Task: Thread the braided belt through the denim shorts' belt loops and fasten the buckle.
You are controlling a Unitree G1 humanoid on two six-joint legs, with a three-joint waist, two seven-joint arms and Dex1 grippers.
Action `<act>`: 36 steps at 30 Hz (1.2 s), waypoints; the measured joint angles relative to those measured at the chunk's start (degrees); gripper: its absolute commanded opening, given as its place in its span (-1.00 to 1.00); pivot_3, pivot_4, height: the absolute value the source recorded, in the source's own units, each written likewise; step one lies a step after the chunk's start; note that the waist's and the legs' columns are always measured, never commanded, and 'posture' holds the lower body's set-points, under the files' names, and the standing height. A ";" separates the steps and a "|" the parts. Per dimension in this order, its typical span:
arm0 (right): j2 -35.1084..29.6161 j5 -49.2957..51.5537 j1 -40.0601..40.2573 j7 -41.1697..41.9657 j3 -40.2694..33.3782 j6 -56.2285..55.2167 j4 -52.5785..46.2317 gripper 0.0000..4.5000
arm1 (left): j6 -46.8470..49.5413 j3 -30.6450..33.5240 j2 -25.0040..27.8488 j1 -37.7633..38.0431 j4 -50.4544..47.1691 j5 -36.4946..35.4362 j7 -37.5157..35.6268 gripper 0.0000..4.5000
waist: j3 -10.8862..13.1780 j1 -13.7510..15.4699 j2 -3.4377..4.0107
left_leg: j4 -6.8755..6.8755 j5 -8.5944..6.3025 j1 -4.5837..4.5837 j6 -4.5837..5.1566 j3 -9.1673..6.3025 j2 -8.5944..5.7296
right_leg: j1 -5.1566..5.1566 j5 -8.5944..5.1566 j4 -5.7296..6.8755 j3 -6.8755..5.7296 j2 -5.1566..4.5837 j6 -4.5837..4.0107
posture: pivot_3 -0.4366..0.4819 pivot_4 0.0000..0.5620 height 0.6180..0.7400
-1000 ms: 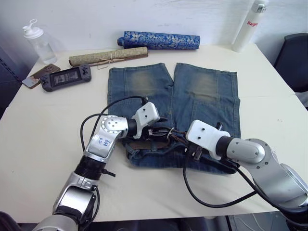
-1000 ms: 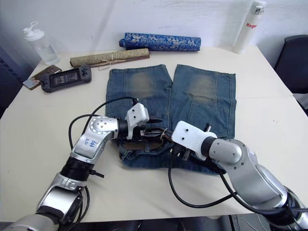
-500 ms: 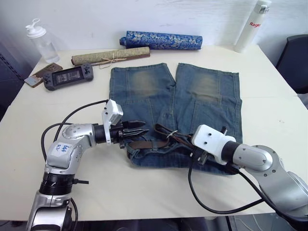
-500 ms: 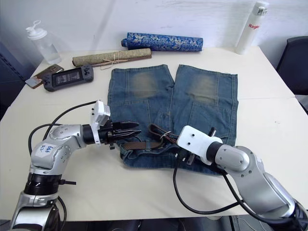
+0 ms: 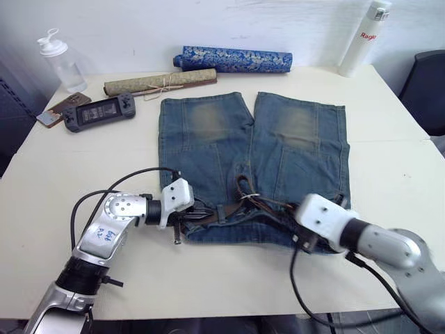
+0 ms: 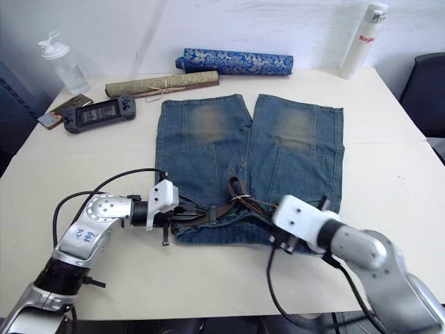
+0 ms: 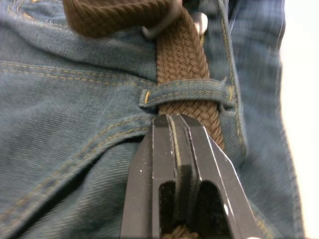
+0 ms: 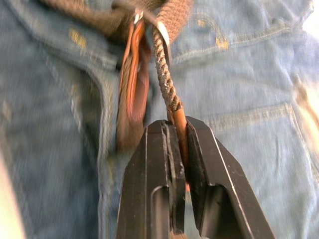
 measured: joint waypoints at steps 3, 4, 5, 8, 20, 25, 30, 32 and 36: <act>-2.13 -4.72 15.67 1.59 -9.84 -13.70 4.65 -1.00 | -3.56 -0.58 0.62 0.31 1.67 1.00 0.05 -0.95 | -0.23 -0.20 0.09 | 0.00 -0.07 0.29 0.08 0.20 0.05 | 0.36 -0.02 -0.04 0.00 0.00 0.00 | -0.05 -0.47 -0.68; -2.70 -6.76 19.37 1.62 -13.06 -18.57 7.02 -1.00 | -3.99 -0.77 0.65 0.19 2.27 1.41 0.13 -0.95 | -0.26 -0.43 0.15 | -0.01 -0.12 0.40 0.15 0.29 0.10 | 0.71 -0.03 -0.15 0.00 0.02 -0.01 | -0.05 -0.47 -0.68; -3.09 -8.41 21.63 1.45 -15.58 -22.88 9.37 -1.00 | -4.28 -0.98 0.65 0.22 2.49 1.58 0.29 -0.95 | -0.33 -0.43 0.22 | -0.03 -0.25 0.67 0.17 0.30 0.17 | 1.03 -0.11 -0.27 -0.06 0.07 -0.11 | -0.05 -0.47 -0.68; -4.04 -12.54 23.48 0.14 -18.85 -30.40 14.70 -1.00 | -5.23 -1.27 0.64 0.16 3.37 1.69 0.51 -0.95 | -0.40 -0.20 0.24 | 0.02 -0.55 1.19 0.24 0.29 0.29 | 1.72 -0.86 -0.39 -0.19 0.11 -0.90 | -0.05 -0.47 -0.68; -0.75 -16.08 19.90 -1.49 -19.08 -34.06 17.88 -1.00 | -5.87 -1.15 0.41 -0.12 3.67 1.71 1.45 -0.95 | -0.46 0.87 0.34 | 0.13 -0.65 1.16 0.28 0.16 0.14 | 1.70 -0.89 -0.16 -0.10 0.02 -0.79 | -0.05 -0.47 -0.68; -0.17 -16.97 20.68 0.01 -16.80 -35.25 17.80 -1.00 | -6.76 -0.66 0.41 0.35 3.65 1.69 1.54 -0.95 | -0.46 0.89 0.34 | 0.12 -0.66 1.16 0.28 0.16 0.15 | 1.69 -0.91 -0.14 -0.10 0.03 -0.78 | -0.05 -0.47 -0.68; -0.17 -20.67 21.28 0.20 -14.76 -36.76 17.82 -1.00 | -9.08 -0.17 0.48 1.21 3.86 1.81 1.58 -0.95 | -0.48 0.72 0.30 | 0.11 -0.68 1.18 0.26 0.14 0.18 | 1.69 -0.93 -0.12 -0.12 0.07 -0.79 | -0.05 -0.47 -0.68; -0.07 -22.68 21.27 -0.60 -13.88 -36.89 18.11 -1.00 | -10.19 -0.17 0.58 1.34 4.15 2.12 1.68 -0.95 | -0.59 0.73 0.12 | 0.10 -0.68 1.19 0.26 0.12 0.20 | 1.69 -0.95 -0.11 -0.13 0.10 -0.80 | -0.05 -0.47 -0.68; 0.84 -24.61 20.39 -1.40 -12.35 -35.87 18.31 -1.00 | -10.96 0.02 0.60 1.61 4.25 2.14 1.94 -0.95 | -0.83 0.80 -0.30 | 0.11 -0.70 1.19 0.23 0.07 0.21 | 1.71 -0.99 -0.10 -0.15 0.12 -0.85 | -0.05 -0.47 -0.68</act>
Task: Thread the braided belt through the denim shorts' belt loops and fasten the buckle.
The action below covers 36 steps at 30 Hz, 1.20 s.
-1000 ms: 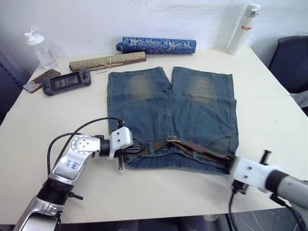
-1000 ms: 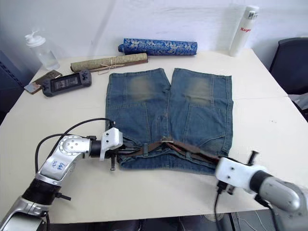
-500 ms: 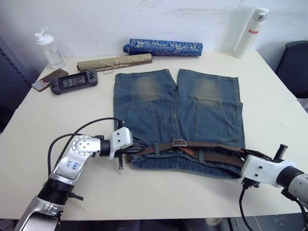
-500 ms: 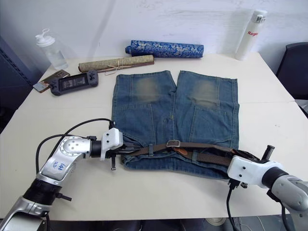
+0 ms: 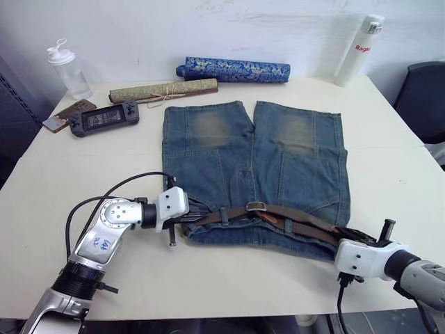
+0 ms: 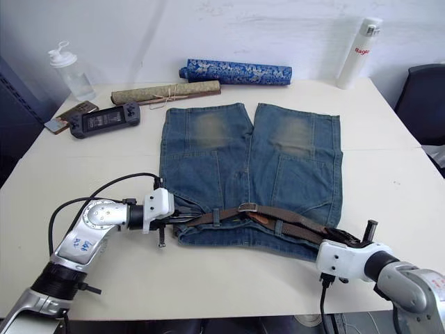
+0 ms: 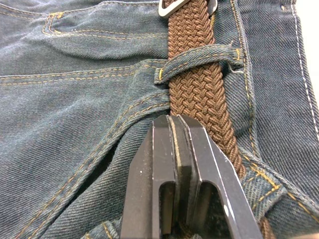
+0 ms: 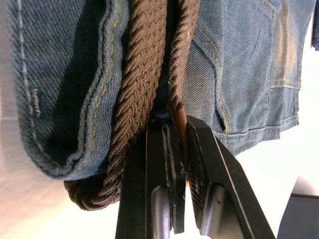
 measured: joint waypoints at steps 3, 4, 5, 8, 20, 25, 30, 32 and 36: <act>1.35 0.01 -1.63 0.58 0.79 2.11 -0.06 -1.00 | 0.02 0.70 0.00 0.00 -0.16 -0.03 0.13 -0.95 | 0.02 -0.02 -0.02 | 0.00 0.00 0.00 0.00 0.00 0.00 | 0.00 0.00 0.00 0.00 0.00 0.00 | -0.05 -0.47 -0.68; 1.76 0.18 -1.97 0.79 0.86 2.66 -0.18 -0.80 | 0.18 1.22 0.00 0.00 -0.14 -0.08 0.24 -0.99 | 0.03 -0.03 -0.01 | 0.00 0.00 0.00 -0.01 -0.01 0.00 | -0.01 -0.01 0.01 0.00 0.00 -0.01 | -0.05 -0.47 -0.68; 1.89 0.23 -2.06 0.85 0.88 2.91 -0.24 -0.68 | 0.25 1.42 0.00 -0.01 -0.12 -0.08 0.32 -1.00 | 0.03 -0.03 -0.01 | 0.00 0.00 -0.01 0.00 -0.01 0.00 | -0.01 -0.01 0.01 0.00 0.00 -0.01 | -0.05 -0.47 -0.68; 3.39 1.59 -3.43 1.37 0.69 5.02 -0.67 -0.23 | 1.48 2.95 0.00 -0.02 -0.03 -0.62 0.79 -1.00 | 0.12 -0.05 -0.01 | 0.00 0.00 -0.03 -0.01 -0.02 -0.01 | -0.03 -0.02 0.02 0.00 0.00 0.00 | -0.05 -0.47 -0.68; 6.85 23.70 -5.81 11.38 -8.88 17.51 -9.96 0.96 | 16.02 10.71 1.38 -0.37 -9.00 -14.59 -0.63 -1.00 | 0.40 -0.34 0.05 | 0.11 0.08 -1.08 -0.15 -0.20 -0.03 | -1.54 0.44 0.39 0.04 0.02 0.87 | -0.05 -0.47 -0.68; 5.70 36.92 -6.63 17.32 -12.18 25.06 -15.62 0.96 | 25.17 12.70 4.96 0.67 -15.05 -21.47 -3.01 -1.00 | 0.50 -1.11 0.14 | 0.10 0.08 -1.05 -0.15 -0.11 -0.04 | -1.53 0.45 0.29 0.07 -0.02 0.85 | -0.05 -0.47 -0.68; 4.45 40.69 -7.23 17.67 -11.52 29.66 -17.34 0.96 | 24.48 10.19 6.61 2.85 -17.12 -18.49 -3.93 -1.00 | 0.55 -0.85 0.23 | 0.10 0.08 -1.03 -0.15 -0.06 -0.03 | -1.50 0.21 0.27 0.07 -0.05 0.31 | -0.05 -0.47 -0.68; 3.31 35.31 -6.28 14.74 -5.66 29.89 -16.49 0.96 | 22.07 6.73 5.98 3.04 -16.37 -13.67 -1.94 -1.00 | 0.58 -0.72 0.19 | 0.12 0.09 -1.06 -0.16 -0.02 -0.03 | -1.50 0.16 0.20 0.05 -0.06 0.10 | -0.05 -0.47 -0.68; 2.73 24.16 -8.15 7.17 2.67 24.89 -10.68 0.96 | 18.12 3.70 4.84 3.00 -15.52 -8.54 -0.03 -1.00 | 0.57 -0.84 0.10 | 0.20 0.11 -0.98 -0.17 0.06 -0.10 | -1.35 0.19 0.14 0.08 -0.14 0.10 | -0.05 -0.47 -0.68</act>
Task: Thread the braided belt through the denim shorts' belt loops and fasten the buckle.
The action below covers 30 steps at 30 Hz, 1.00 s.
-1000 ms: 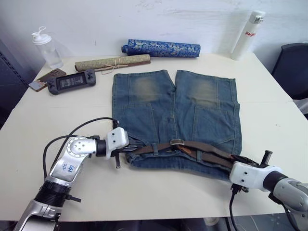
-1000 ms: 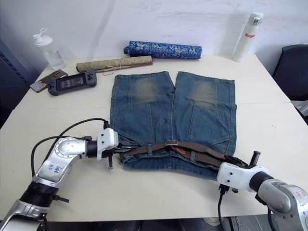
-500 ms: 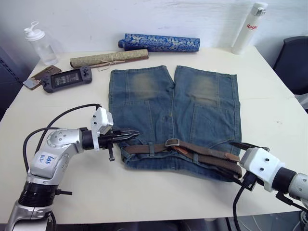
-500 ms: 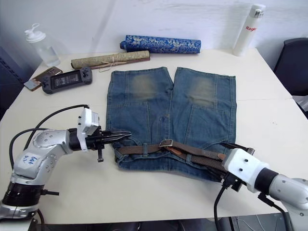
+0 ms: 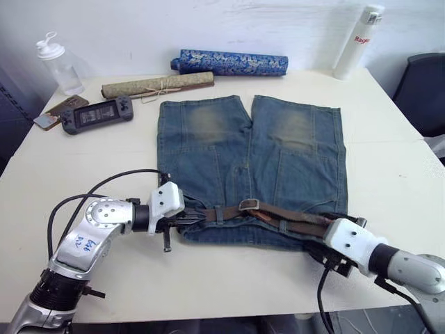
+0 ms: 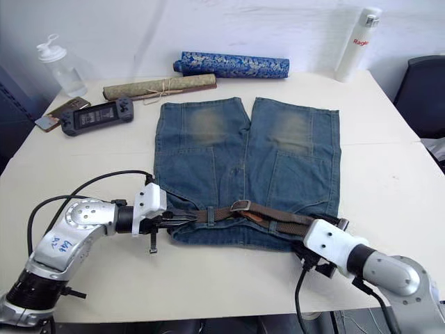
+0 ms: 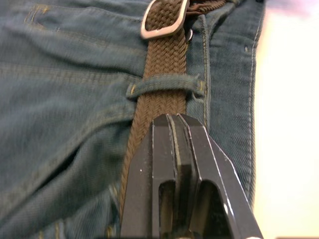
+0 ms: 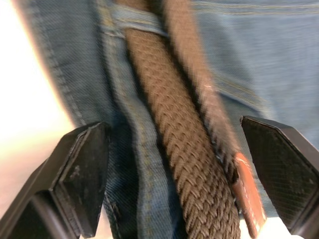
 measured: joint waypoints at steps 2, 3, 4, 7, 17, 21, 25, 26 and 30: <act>0.01 -4.35 -1.83 -4.07 2.28 -3.42 2.38 0.96 | -3.07 -1.53 -0.49 0.57 0.47 3.00 0.41 -1.00 | -0.06 -0.17 -0.11 | 0.03 0.01 0.03 0.01 0.04 0.02 | 0.05 0.01 -0.01 0.00 0.01 -0.05 | -0.05 -0.47 -0.68; 0.04 -5.97 -2.84 -5.69 2.68 -4.62 4.01 0.96 | -4.46 -2.12 -0.51 0.91 0.71 4.09 0.68 -1.00 | -0.07 -0.14 -0.13 | 0.07 0.01 0.03 0.01 0.04 0.01 | 0.06 0.01 0.00 0.00 0.01 -0.05 | -0.05 -0.47 -0.68; 0.07 -7.12 -3.54 -6.86 2.93 -5.62 5.29 0.96 | -5.44 -2.39 -0.55 1.23 0.85 4.54 0.83 -1.00 | -0.07 -0.08 -0.13 | 0.10 0.01 0.01 0.01 0.04 0.01 | 0.06 0.00 0.01 0.00 0.00 -0.05 | -0.05 -0.47 -0.68; 0.09 -10.63 -4.75 -9.65 3.78 -9.27 8.29 0.96 | -9.24 -2.61 -1.87 2.77 1.08 6.68 2.96 -1.00 | -0.09 -0.03 -0.15 | 0.16 0.01 0.00 0.02 0.02 0.00 | 0.06 0.02 0.06 0.01 0.00 -0.02 | -0.05 -0.47 -0.68; 1.33 -15.80 -3.53 -13.67 3.77 -15.76 11.23 0.96 | -15.59 4.34 -9.28 13.93 -4.50 7.08 13.75 -1.00 | -0.07 -0.04 -0.19 | 0.29 -0.02 -0.12 0.05 -0.05 -0.01 | -0.03 0.08 0.19 0.04 0.04 0.10 | -0.05 -0.47 -0.68; 3.28 -16.67 -2.75 -14.13 3.63 -15.13 10.22 1.00 | -12.57 8.37 -9.42 16.09 -10.43 3.35 14.38 -0.70 | -0.08 -0.01 -0.19 | 0.30 -0.01 -0.08 0.05 -0.07 -0.01 | 0.03 0.03 0.19 0.04 0.06 0.00 | -0.05 -0.47 -0.68; 4.64 -17.07 -2.84 -14.13 3.91 -14.27 9.34 1.00 | -10.25 10.43 -8.22 16.52 -12.18 0.85 13.97 -0.07 | -0.07 -0.07 -0.18 | 0.30 -0.03 -0.09 0.07 -0.08 0.00 | 0.02 0.02 0.21 0.03 0.09 -0.02 | -0.05 -0.47 -0.68; 4.91 -17.16 -2.84 -14.13 4.01 -14.13 9.11 1.00 | -9.72 11.08 -8.19 16.53 -12.18 0.24 13.84 0.14 | -0.07 -0.15 -0.17 | 0.30 -0.03 -0.09 0.07 -0.08 0.00 | 0.00 0.01 0.22 0.03 0.10 -0.02 | -0.05 -0.47 -0.68; 5.59 -17.69 -2.43 -13.33 4.36 -13.71 7.28 1.00 | -9.00 13.24 -6.21 17.05 -12.14 -0.67 13.03 0.87 | -0.06 -0.15 -0.16 | 0.30 -0.04 -0.12 0.08 -0.07 0.01 | -0.05 -0.01 0.25 0.03 0.11 -0.06 | -0.05 -0.47 -0.68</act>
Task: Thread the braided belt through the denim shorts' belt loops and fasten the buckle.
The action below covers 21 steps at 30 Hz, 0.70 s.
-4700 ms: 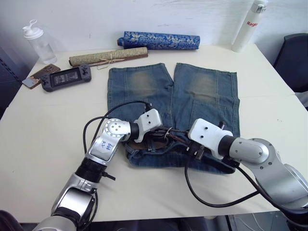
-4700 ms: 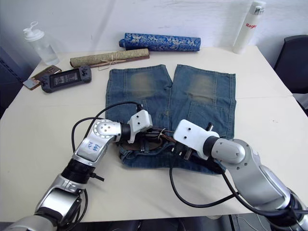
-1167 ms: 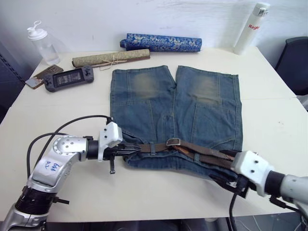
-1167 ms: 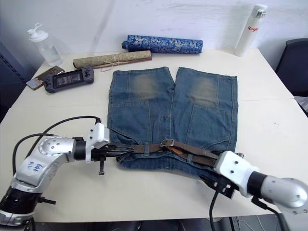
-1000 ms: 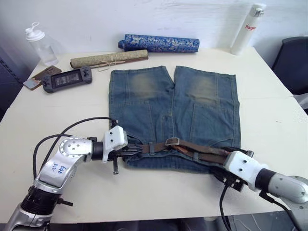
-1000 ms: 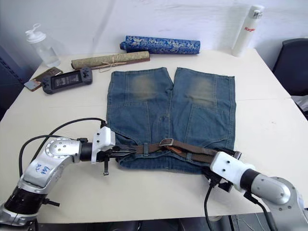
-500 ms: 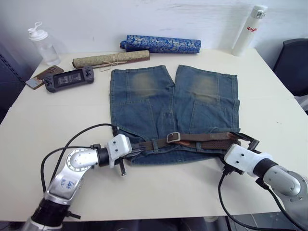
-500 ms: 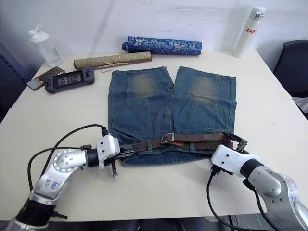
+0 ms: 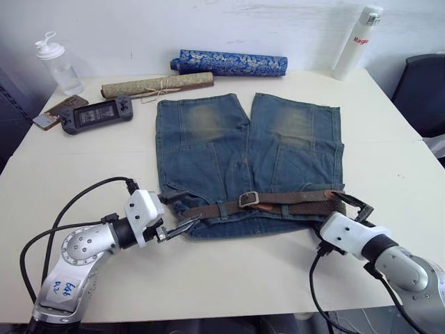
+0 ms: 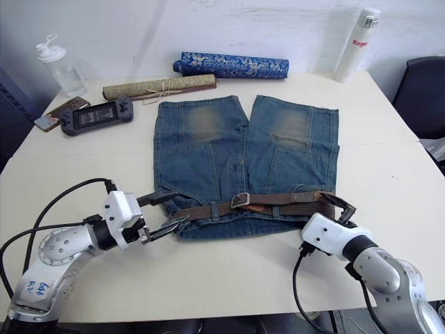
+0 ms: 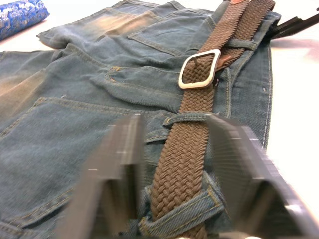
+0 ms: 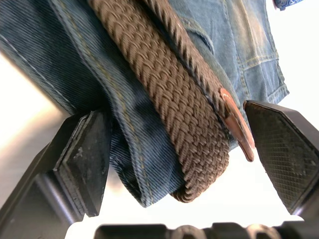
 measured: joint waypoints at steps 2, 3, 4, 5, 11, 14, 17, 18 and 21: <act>0.41 -0.11 0.09 0.46 0.62 0.74 -1.14 1.00 | -0.61 0.67 0.86 1.00 0.23 0.05 -0.86 0.98 | 0.00 -0.04 0.01 | 0.00 0.00 0.00 0.00 0.01 0.00 | -0.01 -0.03 0.00 0.01 -0.01 -0.06 | -0.05 -0.47 -0.68; 0.59 -0.06 0.24 0.78 0.98 0.85 -1.83 1.00 | -1.01 0.80 0.89 1.53 0.21 0.11 -1.06 0.98 | 0.01 -0.03 0.02 | 0.00 0.00 0.00 0.00 0.01 0.00 | -0.01 -0.03 0.00 0.01 -0.01 -0.06 | -0.05 -0.47 -0.68; 0.85 0.03 0.34 1.19 1.58 0.85 -2.50 1.00 | -1.28 0.81 0.88 2.17 0.20 0.15 -1.12 0.98 | 0.01 -0.03 0.01 | 0.00 0.00 -0.01 0.00 0.01 0.01 | -0.01 -0.04 0.00 0.00 0.00 -0.07 | -0.05 -0.47 -0.68; 1.38 0.05 0.38 1.60 1.89 1.02 -3.20 1.00 | -1.62 0.81 0.88 2.81 0.20 0.21 -1.14 0.98 | 0.01 -0.01 0.01 | 0.00 0.00 -0.03 0.00 0.01 0.01 | -0.03 -0.03 0.00 0.00 0.00 -0.07 | -0.05 -0.47 -0.68; 2.76 -1.52 -1.78 1.92 5.40 1.93 -4.22 1.00 | -7.23 -0.25 1.16 3.68 0.46 5.42 -0.95 0.98 | 0.05 0.05 0.08 | 0.02 0.00 -0.06 0.00 0.02 -0.01 | -0.04 -0.03 0.00 0.00 -0.02 -0.07 | -0.05 -0.47 -0.68; 3.08 -3.57 -3.03 1.82 6.83 2.49 -4.22 1.00 | -8.52 -0.87 0.78 3.00 1.84 8.56 0.65 0.98 | 0.06 0.06 0.08 | 0.02 0.00 -0.05 0.00 0.00 0.00 | -0.06 -0.03 0.02 -0.01 -0.01 -0.06 | -0.05 -0.47 -0.68; 3.85 -4.36 -4.11 1.82 7.47 3.34 -4.20 1.00 | -8.96 -3.45 0.01 1.35 2.76 12.68 2.77 0.98 | 0.06 0.04 0.07 | 0.02 0.00 -0.06 0.00 0.00 -0.01 | -0.06 -0.01 0.02 0.00 -0.01 -0.03 | -0.05 -0.47 -0.68; 3.94 -4.56 -4.45 1.82 7.72 3.39 -4.20 1.00 | -9.10 -4.35 -0.04 0.92 2.75 13.75 3.19 0.98 | 0.06 0.02 0.07 | 0.02 0.00 -0.05 0.00 0.00 -0.01 | -0.06 -0.01 0.03 0.00 -0.01 -0.02 | -0.05 -0.47 -0.68; 4.30 -4.98 -5.10 1.84 8.26 3.71 -4.20 1.00 | -9.13 -6.18 -1.31 0.39 2.75 16.46 4.89 0.98 | 0.07 -0.08 0.08 | 0.02 0.00 -0.05 0.00 0.01 -0.01 | -0.13 0.04 0.11 0.01 -0.01 0.08 | -0.05 -0.47 -0.68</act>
